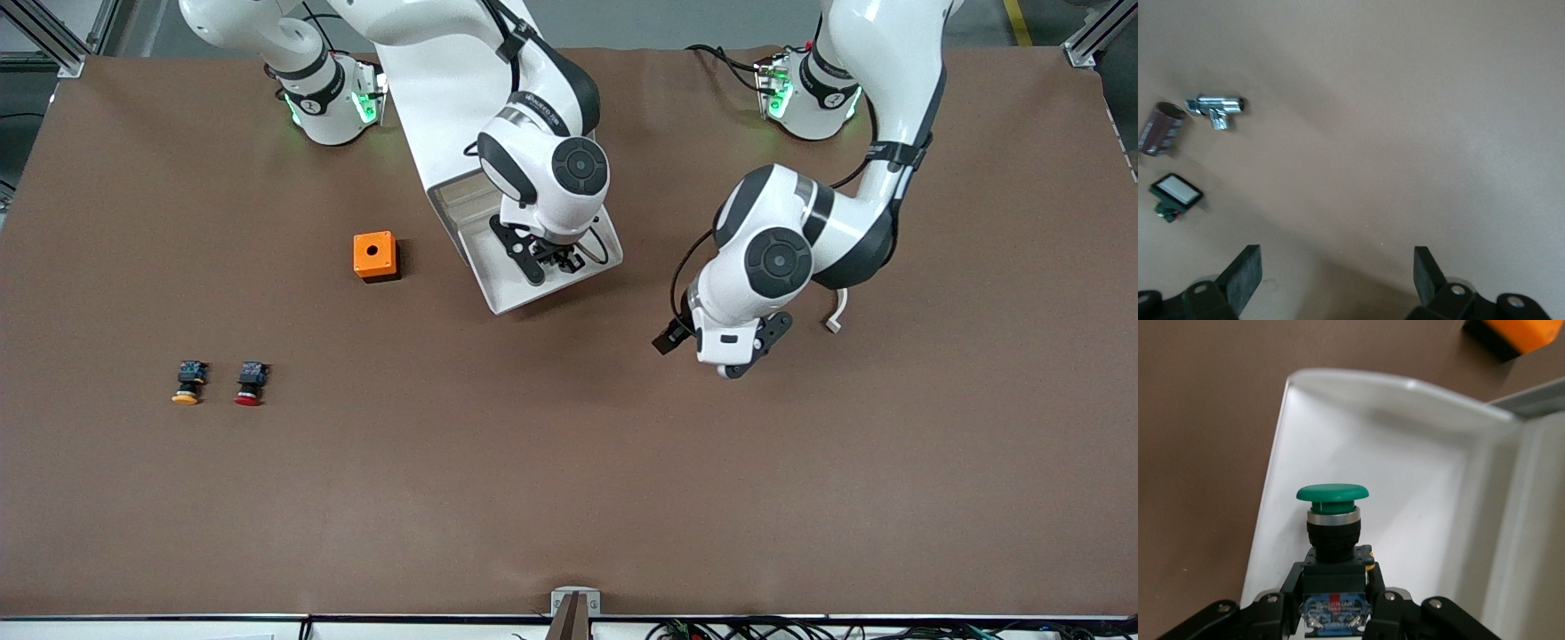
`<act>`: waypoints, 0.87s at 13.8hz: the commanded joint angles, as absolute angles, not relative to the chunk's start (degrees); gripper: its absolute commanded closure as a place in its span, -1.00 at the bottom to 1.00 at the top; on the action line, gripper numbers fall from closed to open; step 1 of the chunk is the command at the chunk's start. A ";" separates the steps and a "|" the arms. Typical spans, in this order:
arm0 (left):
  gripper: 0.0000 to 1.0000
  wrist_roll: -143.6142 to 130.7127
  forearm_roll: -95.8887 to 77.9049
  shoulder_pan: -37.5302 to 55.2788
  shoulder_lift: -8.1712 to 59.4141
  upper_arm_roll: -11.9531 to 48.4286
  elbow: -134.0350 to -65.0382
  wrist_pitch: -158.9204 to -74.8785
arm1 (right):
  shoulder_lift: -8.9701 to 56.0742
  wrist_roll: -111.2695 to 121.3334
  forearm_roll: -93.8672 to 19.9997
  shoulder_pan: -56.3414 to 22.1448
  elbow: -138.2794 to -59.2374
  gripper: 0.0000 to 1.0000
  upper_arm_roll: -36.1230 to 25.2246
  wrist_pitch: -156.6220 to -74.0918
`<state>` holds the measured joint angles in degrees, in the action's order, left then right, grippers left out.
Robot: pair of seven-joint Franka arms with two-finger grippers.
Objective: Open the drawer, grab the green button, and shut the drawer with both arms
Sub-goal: 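Lift the green button out of the drawer with the right gripper, then carry the button beside the red button while the left gripper pushes the drawer shut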
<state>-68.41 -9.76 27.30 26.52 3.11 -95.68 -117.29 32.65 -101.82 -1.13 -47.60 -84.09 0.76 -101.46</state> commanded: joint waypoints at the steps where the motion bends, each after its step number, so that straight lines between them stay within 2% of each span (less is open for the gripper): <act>1: -1.00 -69.52 -8.53 28.38 24.78 3.16 -100.80 -122.59 | 32.34 -99.42 -1.41 -42.47 -75.09 0.41 1.40 -89.51; 4: -1.00 -69.61 -8.53 31.19 28.11 3.16 -100.90 -126.37 | 31.30 -86.53 -1.23 -36.50 -70.23 0.41 1.14 -81.14; 9: -1.00 -70.48 -8.79 37.43 36.46 3.16 -97.22 -130.43 | 27.25 -60.79 2.28 -26.48 -70.75 0.43 0.79 -78.67; 12: -1.00 -74.17 -9.23 39.72 36.74 3.51 -97.38 -129.64 | 27.33 -47.94 3.69 -19.88 -71.45 0.43 0.79 -79.10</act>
